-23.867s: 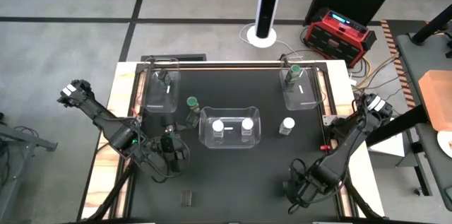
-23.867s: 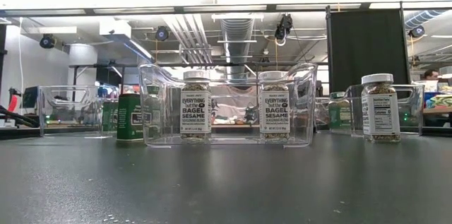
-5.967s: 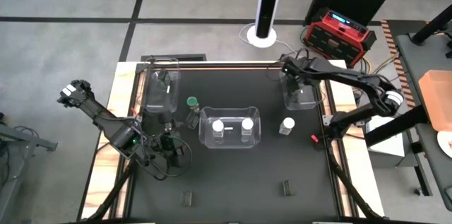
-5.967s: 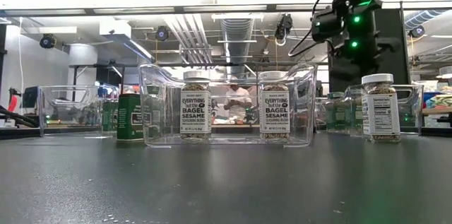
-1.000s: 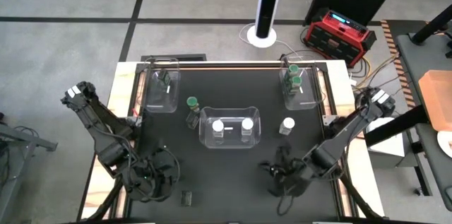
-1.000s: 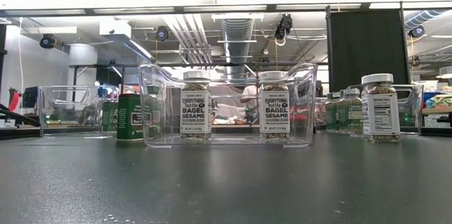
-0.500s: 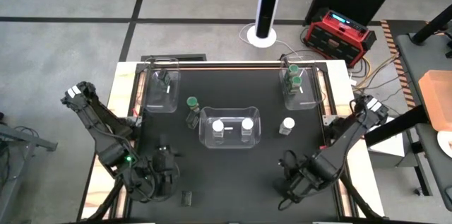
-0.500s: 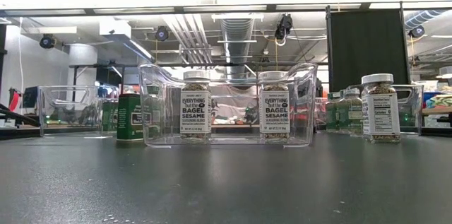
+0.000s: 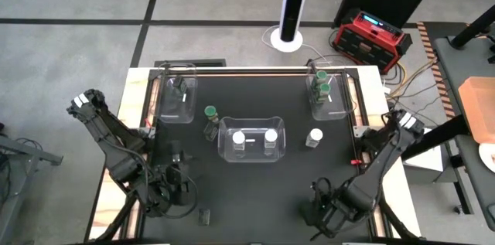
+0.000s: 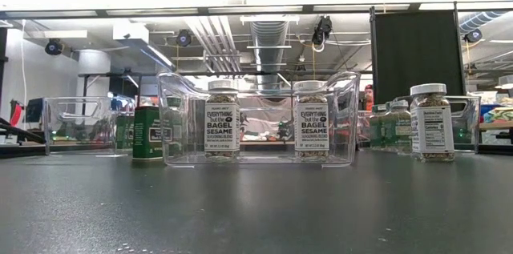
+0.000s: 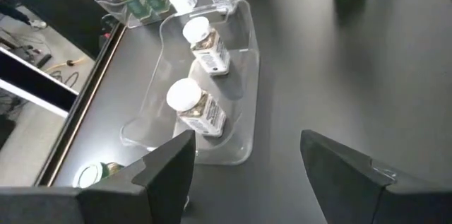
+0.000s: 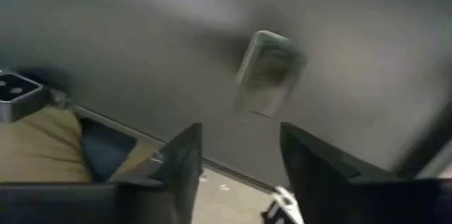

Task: Sort spices by type
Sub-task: Put the black seasoning can into the top left transparent bin

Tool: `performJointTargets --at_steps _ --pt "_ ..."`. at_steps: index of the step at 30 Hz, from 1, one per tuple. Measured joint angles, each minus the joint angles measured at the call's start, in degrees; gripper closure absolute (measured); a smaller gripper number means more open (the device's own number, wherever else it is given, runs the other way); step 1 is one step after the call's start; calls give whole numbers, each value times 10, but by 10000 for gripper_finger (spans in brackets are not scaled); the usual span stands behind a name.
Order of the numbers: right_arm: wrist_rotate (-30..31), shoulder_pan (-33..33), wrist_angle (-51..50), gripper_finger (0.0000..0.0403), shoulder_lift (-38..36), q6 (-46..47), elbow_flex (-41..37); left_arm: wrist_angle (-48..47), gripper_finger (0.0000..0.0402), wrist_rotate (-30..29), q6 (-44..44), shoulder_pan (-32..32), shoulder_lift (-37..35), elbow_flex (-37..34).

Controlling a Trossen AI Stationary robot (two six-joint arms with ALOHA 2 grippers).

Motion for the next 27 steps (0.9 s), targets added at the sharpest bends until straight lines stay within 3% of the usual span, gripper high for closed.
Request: performJointTargets --at_steps 7,16,21,27 --pt "-71 -1 -17 140 52 3 0 -3 161 0 0 0 0 -6" --pt "-61 -18 -24 102 84 -50 -9 0 161 -1 -3 0 0 -9" --pt "-59 -34 -20 134 93 -95 -22 12 161 -1 -4 0 0 -13" --pt "-57 -40 -14 242 93 -110 -25 19 161 -1 -19 0 0 -27"
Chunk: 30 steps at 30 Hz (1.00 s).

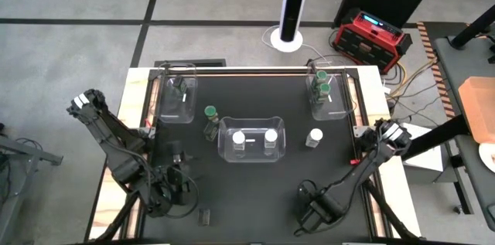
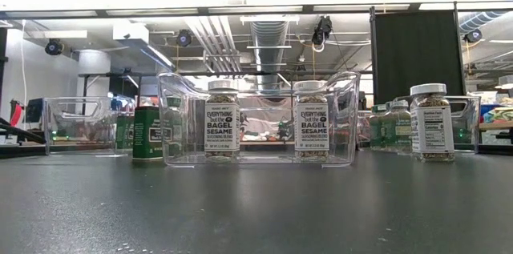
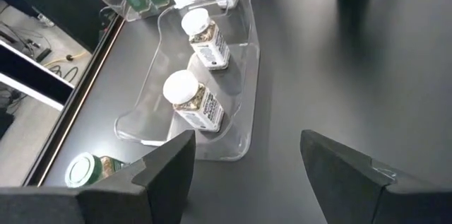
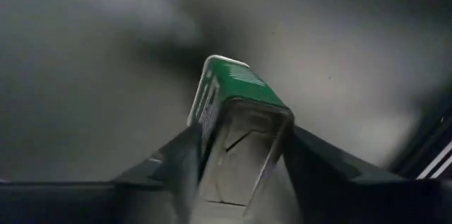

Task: Sort spices by type
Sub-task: Put the black seasoning can into the top left transparent bin

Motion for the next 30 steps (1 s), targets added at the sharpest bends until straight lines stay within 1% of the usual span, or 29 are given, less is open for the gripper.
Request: performJointTargets --at_steps 2,6,8,10,13,16,18,20,22,25,27,30 --pt "0 0 -2 281 0 -9 0 4 161 0 -6 0 0 -7" --pt "1 -1 -3 286 -1 -27 0 7 161 0 -17 0 0 -17" --pt "16 -2 -2 286 -3 -40 0 24 161 1 -18 0 0 -20" --pt "53 -5 -4 286 -6 -57 8 52 161 1 -2 -2 0 -23" --pt "130 -20 -3 286 -15 -113 31 119 161 6 58 -4 0 -32" --pt "210 -40 2 286 -18 -212 58 194 161 38 125 -3 0 -42" --pt "264 -55 13 286 -17 -283 75 236 161 49 154 0 0 -47" --pt "320 -70 32 286 -17 -368 91 265 161 51 166 3 0 -50" --pt "379 -84 52 286 -17 -456 104 273 161 48 167 6 0 -50" --pt "457 -102 114 286 -17 -602 115 282 161 45 162 16 0 -51" --pt "487 -113 164 286 -17 -702 118 293 161 34 162 26 0 -51" --pt "500 -130 257 286 -16 -838 119 302 161 31 162 46 0 -51"
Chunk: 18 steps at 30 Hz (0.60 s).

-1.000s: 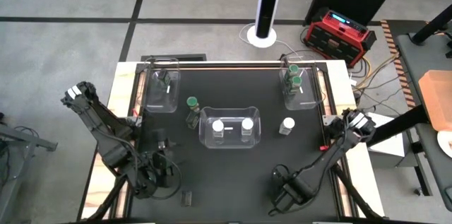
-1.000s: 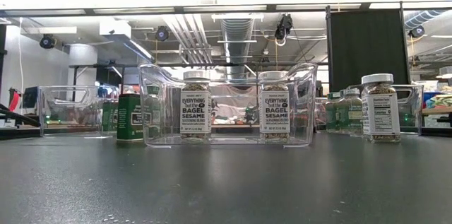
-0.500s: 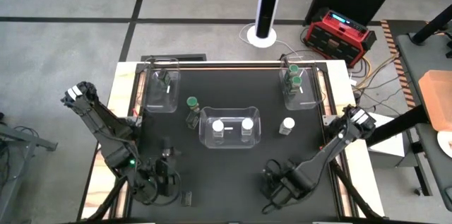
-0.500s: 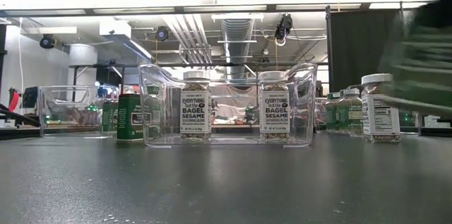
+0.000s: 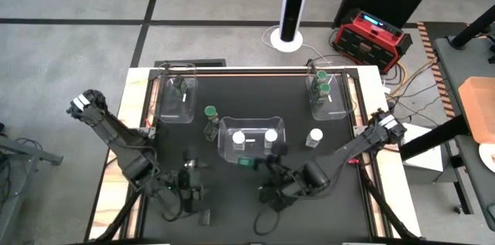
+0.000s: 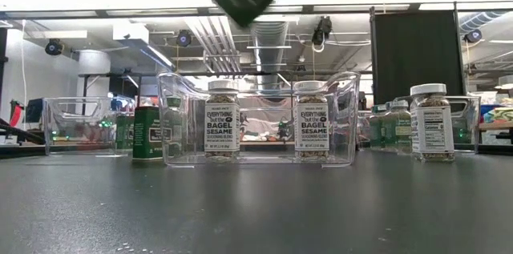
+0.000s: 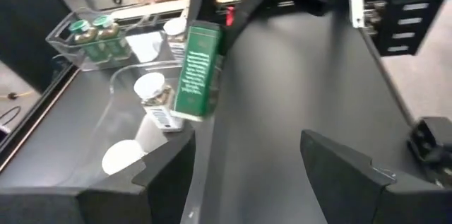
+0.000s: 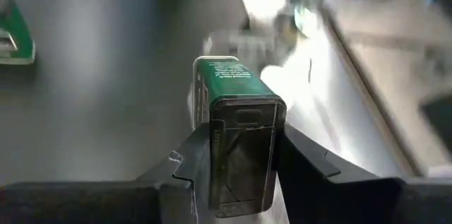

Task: Sort spices by type
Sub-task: Put the black seasoning can into the top left transparent bin

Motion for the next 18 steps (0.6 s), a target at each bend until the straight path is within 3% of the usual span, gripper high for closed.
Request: performJointTargets --at_steps 6,13,18 --pt "2 -27 130 286 0 -238 0 -1 161 0 25 38 0 0" --pt "-33 -61 180 286 3 -327 3 9 161 -2 58 65 0 0" --pt "-67 -70 219 286 9 -377 3 7 161 -36 65 83 0 0"
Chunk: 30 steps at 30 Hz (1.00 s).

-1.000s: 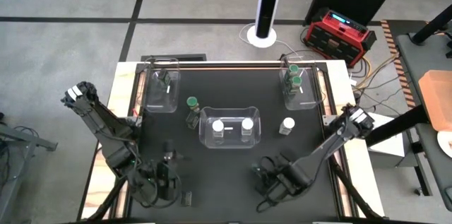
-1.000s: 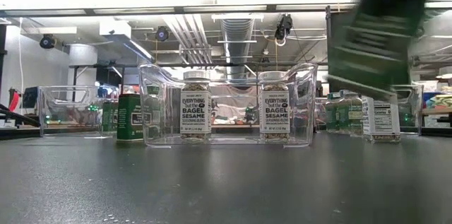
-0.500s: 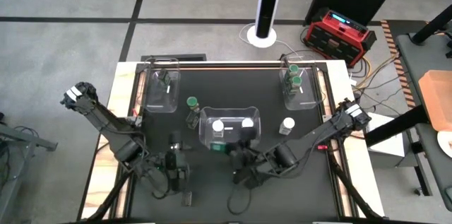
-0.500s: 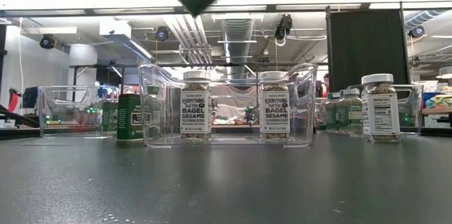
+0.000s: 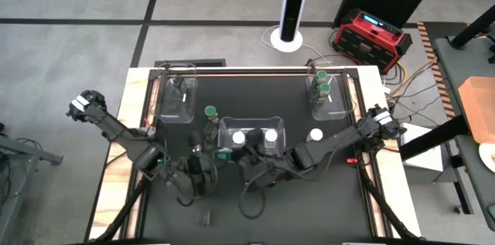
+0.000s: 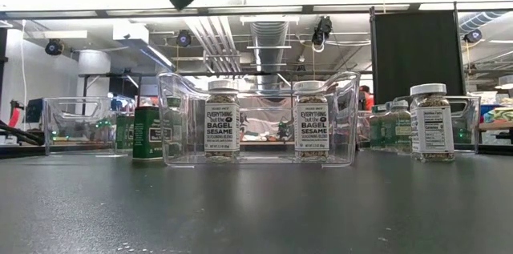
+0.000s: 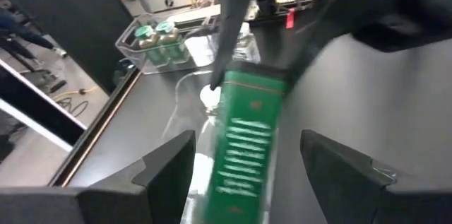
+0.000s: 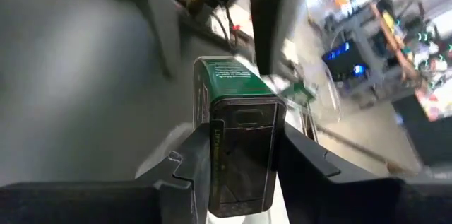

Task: Sort spices by type
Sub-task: Put the black seasoning can into the top left transparent bin

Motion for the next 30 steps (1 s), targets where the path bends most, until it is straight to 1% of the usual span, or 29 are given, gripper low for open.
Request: performJointTargets --at_steps 3,7,10,13,18,21,25,27,30 --pt "-2 1 17 286 0 -22 0 -2 161 0 9 6 0 0" --pt "-10 1 30 286 0 -29 0 -6 161 11 29 6 0 0" --pt "-10 1 39 286 0 -29 0 -6 175 11 34 6 0 0" --pt "-10 1 38 280 0 -29 0 -7 214 11 34 6 0 0" --pt "-7 1 44 215 0 -29 0 -10 311 11 36 6 0 0" --pt "-3 1 41 194 -2 -25 0 -10 316 7 38 6 0 0" --pt "28 6 21 181 -22 -3 0 -10 316 -3 39 5 0 0" --pt "37 9 -4 178 -41 20 0 -10 316 -18 40 3 -1 0" --pt "38 13 -48 177 -75 79 -6 -10 310 -37 38 -6 0 -1"
